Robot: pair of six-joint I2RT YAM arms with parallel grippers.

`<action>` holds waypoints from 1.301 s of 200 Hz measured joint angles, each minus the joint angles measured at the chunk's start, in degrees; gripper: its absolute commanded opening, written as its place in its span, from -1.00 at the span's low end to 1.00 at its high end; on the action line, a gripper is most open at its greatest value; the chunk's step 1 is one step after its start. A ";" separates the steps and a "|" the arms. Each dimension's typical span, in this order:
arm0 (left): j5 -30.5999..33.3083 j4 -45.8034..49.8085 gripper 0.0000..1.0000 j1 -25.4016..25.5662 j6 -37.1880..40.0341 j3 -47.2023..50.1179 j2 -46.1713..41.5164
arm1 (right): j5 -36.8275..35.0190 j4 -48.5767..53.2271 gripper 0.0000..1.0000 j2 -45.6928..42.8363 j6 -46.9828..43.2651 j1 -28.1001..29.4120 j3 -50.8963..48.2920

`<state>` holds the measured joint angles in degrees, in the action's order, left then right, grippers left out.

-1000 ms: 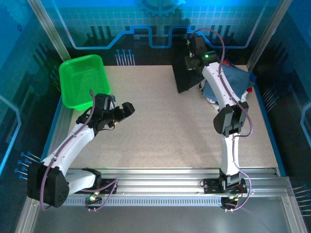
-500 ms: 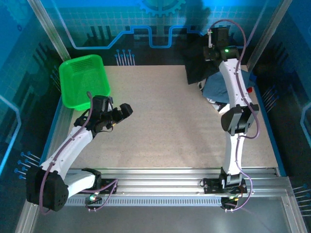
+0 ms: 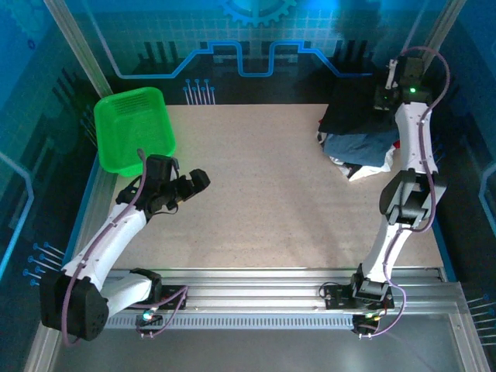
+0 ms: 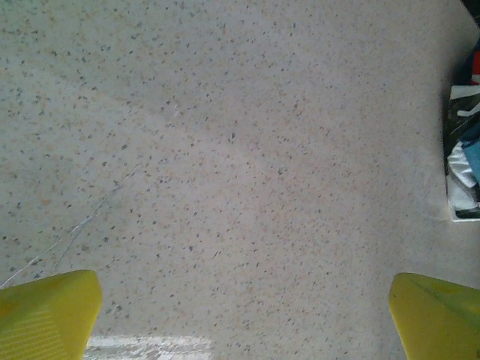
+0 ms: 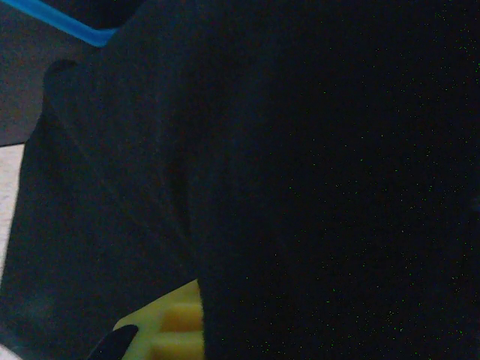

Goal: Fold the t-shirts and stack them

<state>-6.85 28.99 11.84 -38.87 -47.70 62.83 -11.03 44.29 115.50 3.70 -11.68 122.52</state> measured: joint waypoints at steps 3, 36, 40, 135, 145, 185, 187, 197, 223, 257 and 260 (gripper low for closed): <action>0.00 0.28 0.98 -0.02 0.11 0.00 0.00 | 0.07 0.02 0.09 0.20 0.00 -0.37 -0.04; 0.20 4.24 0.98 -0.02 1.70 -0.02 -0.68 | -2.12 2.32 0.59 6.73 3.85 -3.04 3.43; 0.22 4.68 0.98 -0.02 1.90 -0.02 -0.92 | -2.27 2.56 0.68 7.56 4.50 -3.28 3.87; 1.97 8.02 0.98 -0.90 3.26 -0.15 -2.47 | 6.47 3.69 0.99 -3.89 10.71 -13.84 -8.26; 2.62 8.02 0.98 -0.98 3.21 -0.11 -2.49 | 7.82 3.02 0.99 -8.57 10.91 -14.71 -12.72; 9.35 5.92 0.98 -1.70 2.54 4.33 -6.27 | 13.29 -6.64 1.00 -34.25 12.09 -14.91 -42.18; 10.01 5.79 0.98 -1.79 2.56 4.63 -6.60 | 13.16 -6.93 1.00 -35.34 12.31 -14.78 -43.54; 13.27 5.16 0.98 -1.99 2.89 6.03 -8.15 | 12.59 -10.49 0.99 -41.88 13.27 -13.75 -52.41; 22.99 -0.61 0.98 -2.49 6.29 11.74 -13.33 | 11.72 -21.24 0.99 -50.31 11.96 -7.08 -72.02; 33.38 -19.54 0.98 -2.62 15.45 26.45 -20.65 | 10.99 -35.74 0.99 -48.35 10.88 2.05 -88.96; 33.97 -21.31 0.98 -2.62 16.17 27.65 -20.81 | 10.69 -36.81 0.99 -48.04 10.91 2.84 -89.79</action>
<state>27.11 7.68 9.21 -22.70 -20.05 42.02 -0.34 7.49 67.46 14.61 -8.84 32.73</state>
